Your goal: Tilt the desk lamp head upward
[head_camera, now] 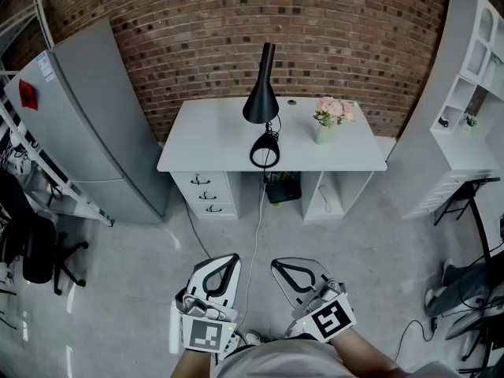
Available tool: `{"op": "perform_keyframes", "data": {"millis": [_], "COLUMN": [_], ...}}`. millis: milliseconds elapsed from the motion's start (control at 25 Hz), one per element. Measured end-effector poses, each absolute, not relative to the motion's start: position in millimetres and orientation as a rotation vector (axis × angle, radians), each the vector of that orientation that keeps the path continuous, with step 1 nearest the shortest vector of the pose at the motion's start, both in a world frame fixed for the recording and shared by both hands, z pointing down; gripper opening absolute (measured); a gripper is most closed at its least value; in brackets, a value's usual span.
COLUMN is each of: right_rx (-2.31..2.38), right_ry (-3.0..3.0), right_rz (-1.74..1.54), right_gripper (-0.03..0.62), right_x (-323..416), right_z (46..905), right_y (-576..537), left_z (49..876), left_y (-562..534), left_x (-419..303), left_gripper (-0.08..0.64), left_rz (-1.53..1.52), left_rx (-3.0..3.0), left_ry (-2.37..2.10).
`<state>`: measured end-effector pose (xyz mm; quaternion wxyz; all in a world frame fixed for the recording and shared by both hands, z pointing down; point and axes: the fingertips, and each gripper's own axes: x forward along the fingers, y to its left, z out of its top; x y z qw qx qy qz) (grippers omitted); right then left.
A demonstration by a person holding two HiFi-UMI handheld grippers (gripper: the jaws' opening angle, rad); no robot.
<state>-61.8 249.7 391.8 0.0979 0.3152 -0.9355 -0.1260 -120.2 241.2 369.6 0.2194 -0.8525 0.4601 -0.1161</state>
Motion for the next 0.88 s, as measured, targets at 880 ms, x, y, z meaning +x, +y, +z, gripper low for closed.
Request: {"op": "perform_keyframes", "data": {"millis": [880], "right_rx": [0.841], "right_ry": [-2.766], "right_rz": [-0.361], "right_gripper": [0.018], "right_x": [-84], "right_z": [404], "right_y": [280], "left_z": [388], "left_y": [269], "left_x": [-133], "left_gripper": [0.006], "left_rz": [-0.269], "left_rx": [-2.354], "left_ry": [1.287]}}
